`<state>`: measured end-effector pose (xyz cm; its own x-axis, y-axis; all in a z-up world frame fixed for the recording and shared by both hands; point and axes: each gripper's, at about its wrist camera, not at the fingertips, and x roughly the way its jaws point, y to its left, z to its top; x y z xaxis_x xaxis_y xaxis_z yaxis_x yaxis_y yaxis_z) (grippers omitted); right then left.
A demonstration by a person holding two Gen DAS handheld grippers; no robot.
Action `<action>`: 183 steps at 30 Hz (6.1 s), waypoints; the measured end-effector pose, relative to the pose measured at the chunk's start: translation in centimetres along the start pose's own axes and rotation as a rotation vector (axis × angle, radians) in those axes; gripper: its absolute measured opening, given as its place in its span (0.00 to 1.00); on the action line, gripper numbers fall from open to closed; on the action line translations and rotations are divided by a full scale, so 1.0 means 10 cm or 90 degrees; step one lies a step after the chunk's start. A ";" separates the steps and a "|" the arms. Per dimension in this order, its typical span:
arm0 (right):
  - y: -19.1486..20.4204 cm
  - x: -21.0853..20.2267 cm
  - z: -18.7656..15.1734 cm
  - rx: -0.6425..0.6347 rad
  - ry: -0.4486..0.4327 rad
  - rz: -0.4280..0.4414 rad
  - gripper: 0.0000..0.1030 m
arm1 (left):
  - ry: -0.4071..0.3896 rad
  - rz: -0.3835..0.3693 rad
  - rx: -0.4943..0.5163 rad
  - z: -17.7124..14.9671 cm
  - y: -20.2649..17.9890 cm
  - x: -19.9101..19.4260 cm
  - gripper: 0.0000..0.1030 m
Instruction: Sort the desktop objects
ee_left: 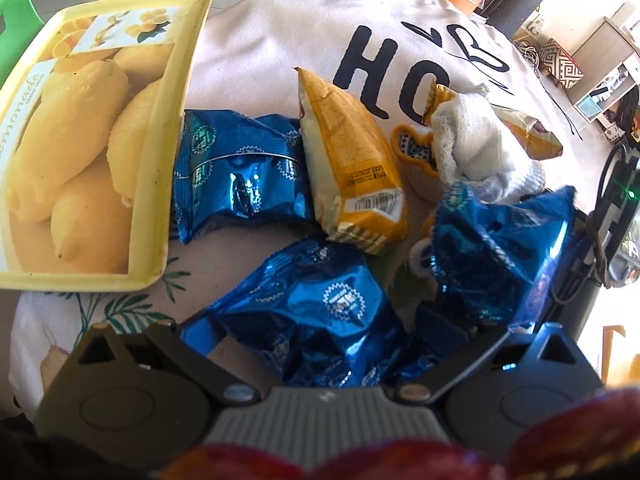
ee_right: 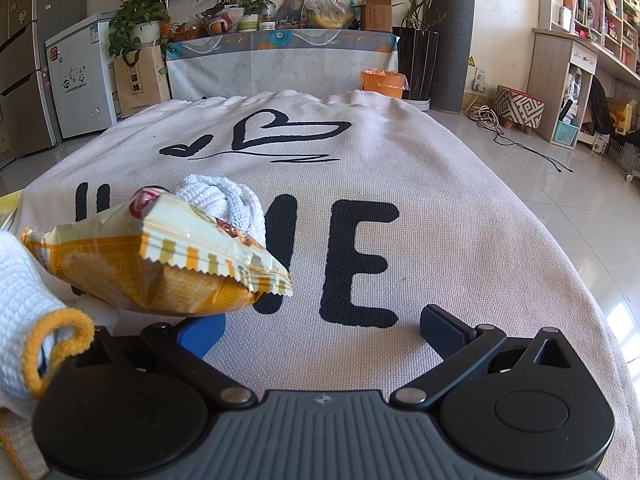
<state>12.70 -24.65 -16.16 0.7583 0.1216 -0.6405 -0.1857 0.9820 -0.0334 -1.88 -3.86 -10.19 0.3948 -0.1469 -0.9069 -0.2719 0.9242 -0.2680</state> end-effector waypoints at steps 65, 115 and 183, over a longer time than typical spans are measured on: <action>0.39 -1.98 -0.66 0.006 0.246 0.007 1.00 | -0.036 0.182 -0.021 -0.67 0.46 -0.57 1.00; -0.22 -1.41 -0.35 0.270 0.250 -0.115 1.00 | -0.021 0.259 0.123 0.25 -1.14 0.36 0.99; 0.07 -2.75 -0.59 0.144 0.139 0.003 1.00 | -0.070 0.108 0.091 -1.19 -0.39 -1.53 1.00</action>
<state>-11.98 -28.14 -3.14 0.6016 0.1167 -0.7903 -0.0274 0.9917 0.1256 -17.32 -9.40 0.86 0.4493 0.0475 -0.8921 -0.2193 0.9739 -0.0586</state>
